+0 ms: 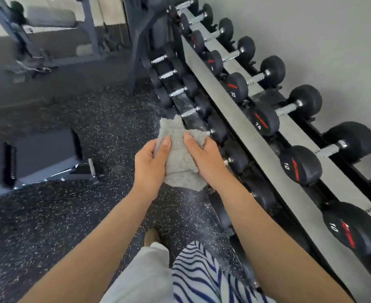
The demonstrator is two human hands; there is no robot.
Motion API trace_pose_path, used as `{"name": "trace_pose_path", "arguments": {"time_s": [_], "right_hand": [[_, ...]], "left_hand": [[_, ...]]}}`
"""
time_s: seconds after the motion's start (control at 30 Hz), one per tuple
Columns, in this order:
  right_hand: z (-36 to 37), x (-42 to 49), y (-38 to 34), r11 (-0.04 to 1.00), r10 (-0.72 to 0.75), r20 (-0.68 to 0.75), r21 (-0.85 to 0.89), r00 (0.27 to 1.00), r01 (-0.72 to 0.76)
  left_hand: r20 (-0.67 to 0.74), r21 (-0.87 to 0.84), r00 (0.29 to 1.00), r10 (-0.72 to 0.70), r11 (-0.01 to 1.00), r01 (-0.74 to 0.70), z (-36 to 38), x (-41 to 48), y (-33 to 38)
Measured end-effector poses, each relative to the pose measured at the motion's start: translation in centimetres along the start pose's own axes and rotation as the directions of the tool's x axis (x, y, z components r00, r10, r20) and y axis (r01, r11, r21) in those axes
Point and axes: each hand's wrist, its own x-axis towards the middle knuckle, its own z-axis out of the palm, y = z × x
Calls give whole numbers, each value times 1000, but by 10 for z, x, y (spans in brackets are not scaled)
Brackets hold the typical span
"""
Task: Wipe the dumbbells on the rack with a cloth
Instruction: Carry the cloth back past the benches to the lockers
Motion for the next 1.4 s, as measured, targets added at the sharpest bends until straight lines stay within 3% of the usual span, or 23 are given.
{"name": "trace_pose_path", "arguments": {"time_s": [0.17,0.4,0.73,0.93,1.1,1.4], "right_hand": [[52,68,-20,998,-14,111,-56,994,20],[127,154,-32,1000,5,249,-26,969,1],[199,238,-43,998,61,444,-51,894,-43],[226,299,-52,995,68,585,-98,808,-13],[252,341,-68,990,55,721,-129,691,55],[317,357,-79,985,94,909,-143,407,92]], "left_hand": [[-128,-77,992,-7,997,-3,-39,60,4],[-280,-61,960,-21,998,4,-97,140,9],[-492,-35,870,-42,999,29,-144,207,13],[-633,-30,773,-32,999,17,-149,252,18],[-735,-106,674,-69,994,-14,-155,282,25],[-925,-150,362,-114,986,-73,-176,283,34]]}}
